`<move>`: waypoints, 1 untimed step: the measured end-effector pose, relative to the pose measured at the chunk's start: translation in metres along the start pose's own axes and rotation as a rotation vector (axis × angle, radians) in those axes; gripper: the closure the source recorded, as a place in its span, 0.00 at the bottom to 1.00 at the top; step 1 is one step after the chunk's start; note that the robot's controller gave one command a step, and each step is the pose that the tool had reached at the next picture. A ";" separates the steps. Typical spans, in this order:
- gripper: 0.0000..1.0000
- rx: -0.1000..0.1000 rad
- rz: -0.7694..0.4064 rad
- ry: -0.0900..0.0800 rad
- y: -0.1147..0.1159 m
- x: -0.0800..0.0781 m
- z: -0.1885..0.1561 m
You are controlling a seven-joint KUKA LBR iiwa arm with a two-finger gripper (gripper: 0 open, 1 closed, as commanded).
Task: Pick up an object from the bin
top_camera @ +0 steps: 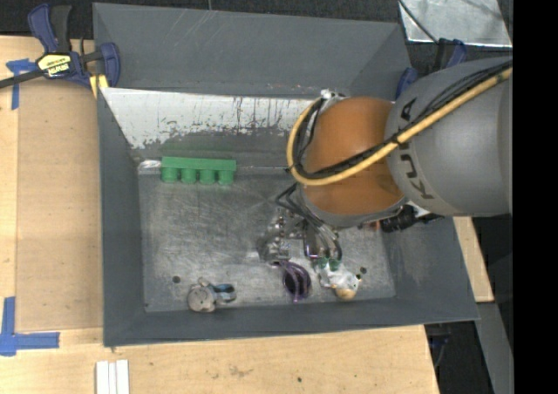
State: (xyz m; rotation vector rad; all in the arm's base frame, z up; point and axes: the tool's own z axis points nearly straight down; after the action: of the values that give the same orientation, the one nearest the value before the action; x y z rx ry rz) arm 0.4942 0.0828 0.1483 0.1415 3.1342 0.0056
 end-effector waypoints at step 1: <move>0.00 0.004 0.047 0.003 -0.014 0.005 -0.007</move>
Offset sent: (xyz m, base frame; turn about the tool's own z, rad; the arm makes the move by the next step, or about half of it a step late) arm 0.0000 0.0000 0.0000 0.0000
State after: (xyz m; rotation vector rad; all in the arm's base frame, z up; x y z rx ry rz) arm 0.4882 0.0695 0.1554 0.2159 3.1337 -0.0006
